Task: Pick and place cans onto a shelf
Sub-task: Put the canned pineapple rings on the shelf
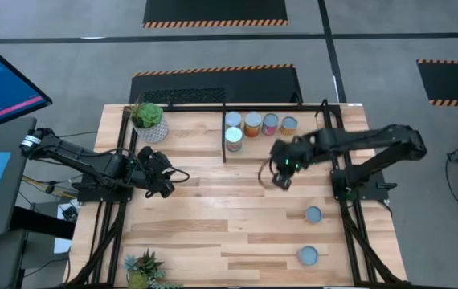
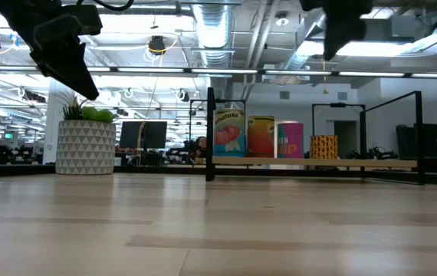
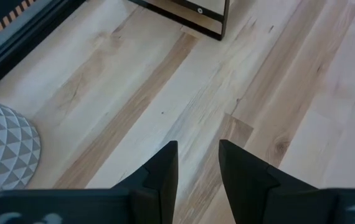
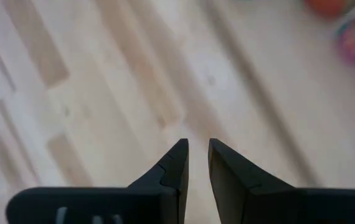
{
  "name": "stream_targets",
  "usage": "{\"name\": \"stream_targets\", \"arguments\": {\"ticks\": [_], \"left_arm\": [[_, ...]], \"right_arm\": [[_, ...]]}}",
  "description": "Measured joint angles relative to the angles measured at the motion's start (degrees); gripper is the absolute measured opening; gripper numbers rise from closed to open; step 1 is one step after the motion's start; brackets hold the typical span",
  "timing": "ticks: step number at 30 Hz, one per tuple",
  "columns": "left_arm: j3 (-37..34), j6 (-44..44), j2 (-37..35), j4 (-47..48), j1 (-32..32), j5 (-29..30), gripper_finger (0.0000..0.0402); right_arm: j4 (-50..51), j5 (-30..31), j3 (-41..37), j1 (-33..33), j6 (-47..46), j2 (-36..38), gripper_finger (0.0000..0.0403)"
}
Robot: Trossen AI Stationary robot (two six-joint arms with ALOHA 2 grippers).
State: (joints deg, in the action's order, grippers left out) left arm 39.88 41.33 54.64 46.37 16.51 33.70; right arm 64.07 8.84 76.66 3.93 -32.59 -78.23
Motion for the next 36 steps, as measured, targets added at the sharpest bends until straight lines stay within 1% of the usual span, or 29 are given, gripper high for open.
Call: {"name": "stream_targets", "arguments": {"ticks": [3,7,9,12,15,19,21,23,27,30,33,36], "left_arm": [[0.0,0.1,0.0,0.0,0.0,0.0,0.0105],[0.0,0.0,0.0,-0.3,0.0,-1.1,0.0105],[0.0,-0.4,0.0,-0.6,0.0,-2.0,0.0105],[0.0,-0.6,0.0,-0.6,0.0,-2.3,0.0105],[0.0,-0.6,0.0,-0.7,0.0,-1.9,0.0105],[0.0,-0.4,0.0,-1.0,0.0,-1.9,0.0105],[0.0,0.0,0.0,-1.0,0.0,-1.9,0.0105],[0.0,0.2,0.0,-1.0,0.0,-1.9,0.0105],[0.0,0.1,0.0,-0.9,0.0,-1.9,0.0105],[0.0,0.1,0.0,-0.9,0.0,-1.9,0.0105],[0.0,0.1,0.0,-0.9,0.0,-1.9,0.0105],[0.0,0.1,0.0,-0.9,0.0,-1.8,0.0105]], "right_arm": [[2.9,-0.7,0.0,5.7,-8.4,-2.2,0.0086],[9.7,-5.6,0.0,13.5,-19.5,-3.7,0.0086],[12.7,-5.9,0.0,17.8,-25.4,-3.7,0.0086],[14.6,-5.7,0.0,23.5,-34.8,-3.7,0.0086],[15.2,-1.5,0.0,28.5,-43.8,-3.5,0.0086],[15.0,7.9,-1.4,33.5,-56.5,-3.6,0.0086],[14.8,9.0,-2.9,35.3,-63.1,-3.6,0.0086],[15.1,8.4,-4.4,36.7,-68.6,-3.6,0.0086],[15.7,6.1,-8.4,37.7,-82.3,-3.6,0.0086],[15.1,3.4,-11.7,37.8,-89.8,-3.6,0.0086],[11.8,1.8,-14.7,37.9,-91.9,-3.6,0.0086],[6.0,1.7,-17.2,37.9,-89.4,-3.7,0.0086]]}}
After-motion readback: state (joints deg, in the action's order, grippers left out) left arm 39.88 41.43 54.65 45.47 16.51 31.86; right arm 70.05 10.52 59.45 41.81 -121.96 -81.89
